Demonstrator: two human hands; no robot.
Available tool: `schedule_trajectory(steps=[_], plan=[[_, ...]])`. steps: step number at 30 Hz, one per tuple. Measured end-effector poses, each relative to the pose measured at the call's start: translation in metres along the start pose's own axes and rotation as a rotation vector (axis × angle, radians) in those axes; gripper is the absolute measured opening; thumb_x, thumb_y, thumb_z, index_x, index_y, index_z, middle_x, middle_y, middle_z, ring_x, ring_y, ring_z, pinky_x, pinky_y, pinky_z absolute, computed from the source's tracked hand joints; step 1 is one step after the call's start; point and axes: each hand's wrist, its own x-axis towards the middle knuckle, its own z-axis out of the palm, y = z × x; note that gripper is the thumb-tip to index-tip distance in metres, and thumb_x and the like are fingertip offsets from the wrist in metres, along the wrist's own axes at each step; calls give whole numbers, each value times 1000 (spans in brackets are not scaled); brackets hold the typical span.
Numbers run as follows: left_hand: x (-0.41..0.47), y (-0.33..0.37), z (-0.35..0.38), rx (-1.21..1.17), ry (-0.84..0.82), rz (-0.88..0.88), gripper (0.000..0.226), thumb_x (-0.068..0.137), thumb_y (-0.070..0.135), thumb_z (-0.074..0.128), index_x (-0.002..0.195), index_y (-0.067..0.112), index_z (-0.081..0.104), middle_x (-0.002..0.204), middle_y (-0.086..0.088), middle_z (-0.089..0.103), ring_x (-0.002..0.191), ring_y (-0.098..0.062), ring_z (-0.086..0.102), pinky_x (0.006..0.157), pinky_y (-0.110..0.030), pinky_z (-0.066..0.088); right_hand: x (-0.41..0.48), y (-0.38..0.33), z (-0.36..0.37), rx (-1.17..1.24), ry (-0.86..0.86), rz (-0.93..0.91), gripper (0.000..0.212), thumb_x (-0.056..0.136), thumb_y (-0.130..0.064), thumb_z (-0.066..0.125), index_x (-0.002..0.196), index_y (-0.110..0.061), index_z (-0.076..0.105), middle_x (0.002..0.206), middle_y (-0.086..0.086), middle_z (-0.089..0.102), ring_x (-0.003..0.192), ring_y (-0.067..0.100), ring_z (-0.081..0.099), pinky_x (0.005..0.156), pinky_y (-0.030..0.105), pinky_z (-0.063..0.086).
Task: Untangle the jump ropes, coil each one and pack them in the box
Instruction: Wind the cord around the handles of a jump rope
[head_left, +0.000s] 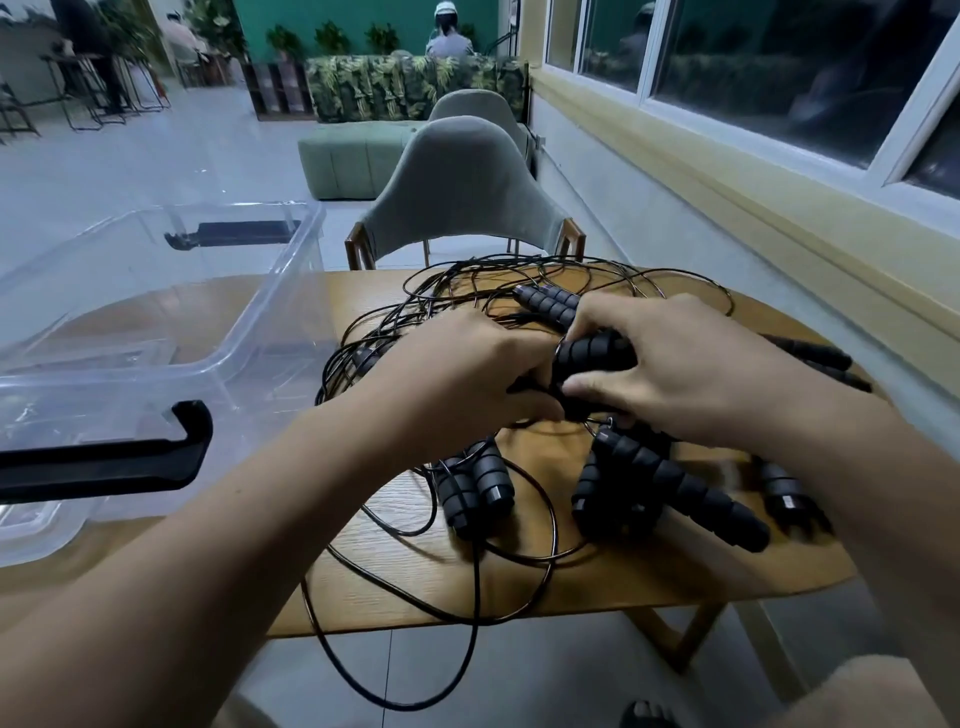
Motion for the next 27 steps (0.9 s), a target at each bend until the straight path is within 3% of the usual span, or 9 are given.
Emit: schedule_trajectory(steps=[3,6,13,15,18,19,21,23,27], plan=[[-1,5,-2,-27,-35,37,39,76,53,89,78,22,65,56,9,49,54,-13,41,50,-23,27,1,9,-1,15,-188,-57,28,88,-52,81,107,-38,66,97,-13,73,91,4,65,84,39,55],[-1,9,-8,-103,-45,77,42,75,55,89,74,23,62,56,7,49,56,-16,41,54,-20,30,-2,17,-9,121,-375,-137,23,93,-53,76,111,-39,69,109,-15,73,101,4,68,91,45,55],[1,19,-17,-239,-48,125,40,78,56,83,78,19,67,64,9,49,62,-9,42,55,-14,28,-12,31,-24,467,-609,-210,25,96,-38,76,118,-27,71,115,11,75,100,46,73,85,76,53],[0,21,-17,-260,-45,126,41,82,53,81,79,15,68,67,9,51,63,-9,43,57,-16,32,-13,32,-26,542,-631,-197,25,94,-33,77,116,-23,72,110,18,74,93,55,70,74,72,56],[0,23,-20,-255,-17,108,37,90,48,78,81,13,70,71,6,56,65,-15,49,60,-34,45,-15,35,-30,692,-659,-177,28,92,-28,81,114,-16,70,105,28,68,80,63,62,61,72,49],[-1,23,-21,-250,-11,106,36,93,47,76,83,12,71,73,5,57,66,-18,51,60,-37,45,-15,38,-31,741,-674,-171,35,89,-31,85,115,-13,69,103,30,66,73,58,62,58,70,49],[-1,24,-22,-236,1,104,35,100,45,69,88,12,73,77,3,61,69,-22,55,61,-40,46,-17,40,-32,857,-724,-144,52,81,-39,92,115,-11,66,96,27,64,61,37,61,50,49,52],[-1,25,-23,-220,36,106,35,104,44,63,93,12,75,79,3,62,70,-23,56,60,-40,47,-19,40,-30,989,-744,-145,54,77,-39,95,113,-10,65,92,21,64,57,26,61,47,32,51],[-1,27,-27,-147,129,137,41,109,43,50,103,11,74,84,3,66,67,-25,59,57,-40,49,-18,39,-29,1235,-804,-211,40,87,-24,88,115,-9,62,91,13,68,60,23,65,46,30,53]])
